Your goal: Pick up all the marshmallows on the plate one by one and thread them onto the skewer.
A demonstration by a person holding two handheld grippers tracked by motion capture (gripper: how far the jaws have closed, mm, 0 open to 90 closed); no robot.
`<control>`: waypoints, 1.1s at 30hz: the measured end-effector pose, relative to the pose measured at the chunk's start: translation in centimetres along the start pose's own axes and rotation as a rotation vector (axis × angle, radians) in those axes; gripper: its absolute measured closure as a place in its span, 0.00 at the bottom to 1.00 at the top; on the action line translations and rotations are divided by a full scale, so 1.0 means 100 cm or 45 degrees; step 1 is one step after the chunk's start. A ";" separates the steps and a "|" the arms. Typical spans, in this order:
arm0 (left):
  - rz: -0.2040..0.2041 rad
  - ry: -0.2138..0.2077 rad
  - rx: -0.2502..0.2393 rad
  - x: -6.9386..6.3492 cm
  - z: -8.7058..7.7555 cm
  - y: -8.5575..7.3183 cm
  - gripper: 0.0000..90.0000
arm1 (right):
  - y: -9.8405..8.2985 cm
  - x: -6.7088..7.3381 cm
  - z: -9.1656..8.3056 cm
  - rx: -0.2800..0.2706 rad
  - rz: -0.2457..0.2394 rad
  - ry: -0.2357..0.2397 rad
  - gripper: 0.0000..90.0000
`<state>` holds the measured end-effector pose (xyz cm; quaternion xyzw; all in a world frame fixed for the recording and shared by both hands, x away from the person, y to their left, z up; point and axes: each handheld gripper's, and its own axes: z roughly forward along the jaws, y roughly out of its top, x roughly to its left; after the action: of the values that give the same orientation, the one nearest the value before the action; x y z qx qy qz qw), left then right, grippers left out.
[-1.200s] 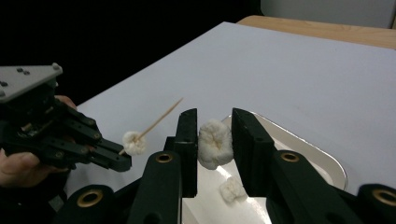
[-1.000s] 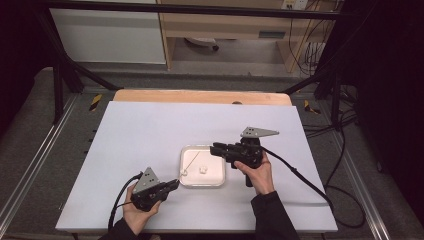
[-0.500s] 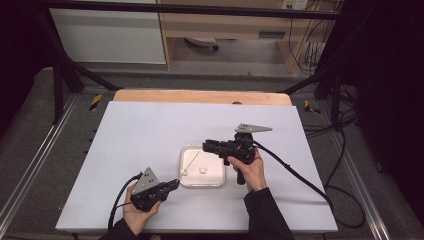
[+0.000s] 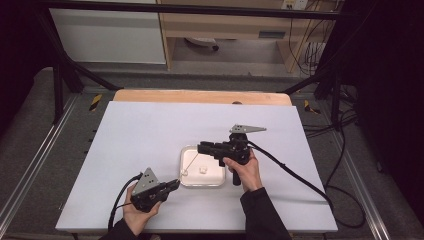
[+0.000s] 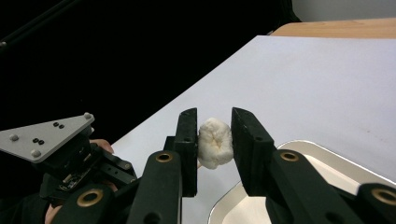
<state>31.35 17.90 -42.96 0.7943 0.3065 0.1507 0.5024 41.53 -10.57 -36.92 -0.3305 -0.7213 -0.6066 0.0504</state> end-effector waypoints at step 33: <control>0.025 0.020 -0.006 -0.003 -0.001 -0.001 0.99 | -0.016 0.007 0.009 0.004 0.021 0.051 0.87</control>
<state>31.06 17.78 -43.01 0.7949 0.3021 0.1626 0.5003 40.45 -9.52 -38.19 -0.3240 -0.7183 -0.6116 0.0705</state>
